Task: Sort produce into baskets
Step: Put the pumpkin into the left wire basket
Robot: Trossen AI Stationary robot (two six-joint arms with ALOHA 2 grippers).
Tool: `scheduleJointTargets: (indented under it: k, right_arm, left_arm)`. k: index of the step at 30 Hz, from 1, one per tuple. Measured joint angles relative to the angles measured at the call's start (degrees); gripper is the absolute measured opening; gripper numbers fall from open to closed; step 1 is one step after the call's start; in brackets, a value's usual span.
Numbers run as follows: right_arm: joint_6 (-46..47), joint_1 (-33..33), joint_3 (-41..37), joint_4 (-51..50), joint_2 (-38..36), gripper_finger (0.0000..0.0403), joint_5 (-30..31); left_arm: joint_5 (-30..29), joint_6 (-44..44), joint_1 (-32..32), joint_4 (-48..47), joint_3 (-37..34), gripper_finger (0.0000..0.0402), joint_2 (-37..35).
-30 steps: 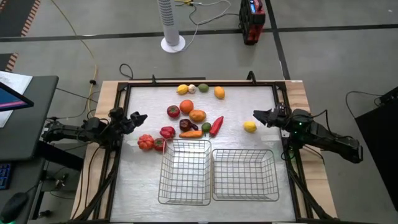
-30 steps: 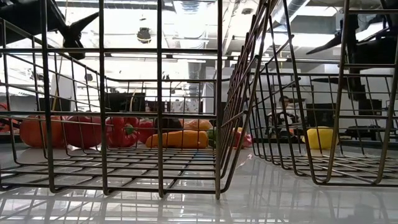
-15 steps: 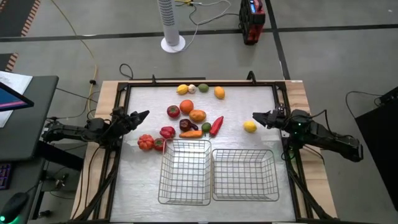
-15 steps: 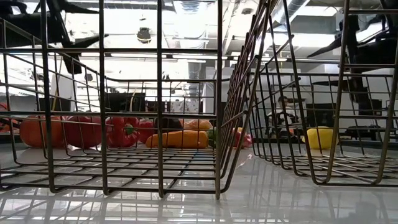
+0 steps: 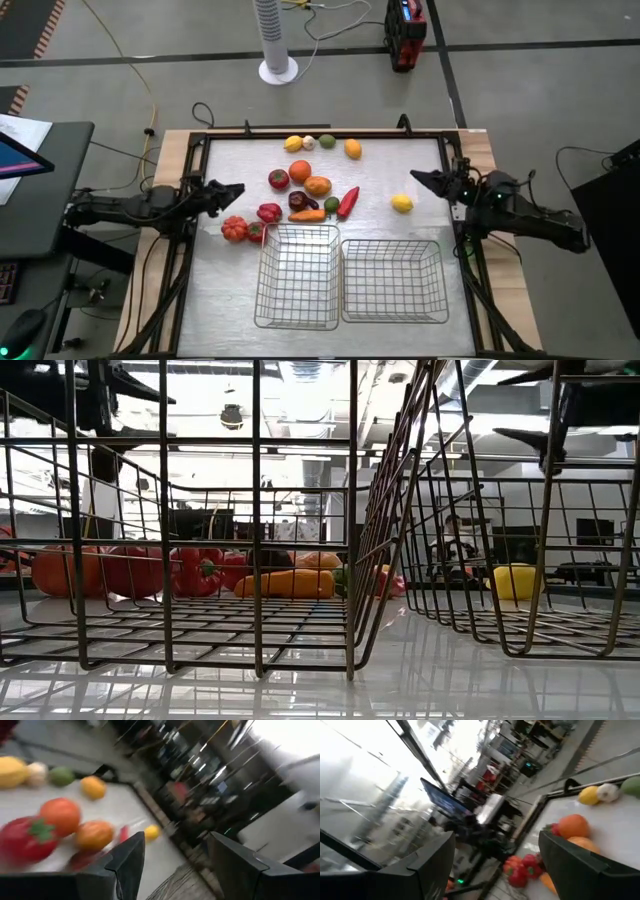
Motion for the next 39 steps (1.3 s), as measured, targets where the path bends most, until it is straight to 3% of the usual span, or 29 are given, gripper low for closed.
scheduleJointTargets:
  k: [6, 10, 18, 26, 34, 39]
  right_arm:
    - [-8.5, 0.3, 10.8, -7.5, 12.2, 0.0312, -0.8]
    - [-18.1, 1.4, 19.0, -11.5, 20.2, 0.0312, -0.6]
    - [-32.5, 2.0, 33.1, -12.7, 31.3, 0.0320, -0.5]
    - [-37.0, 4.7, 41.4, -17.1, 37.9, 0.0340, -0.4]
    - [-37.1, 8.0, 44.4, -22.4, 40.8, 0.0340, 2.8]
    - [-36.3, 10.0, 44.5, -22.4, 40.8, 0.0340, 3.9]
  left_arm:
    - [5.1, -0.5, 0.0, -25.4, 12.5, 0.0204, 8.5]
    - [8.0, 1.2, 0.0, -35.3, 17.5, 0.0204, 15.5]
    - [14.5, 3.0, 0.0, -39.7, 20.3, 0.0263, 28.2]
    - [16.0, 4.8, 0.1, -42.5, 23.1, 0.0340, 39.6]
    - [10.5, 16.5, 0.1, -59.2, 37.8, 0.0334, 50.4]
    - [12.4, 25.8, 1.1, -68.2, 40.7, 0.0317, 53.4]
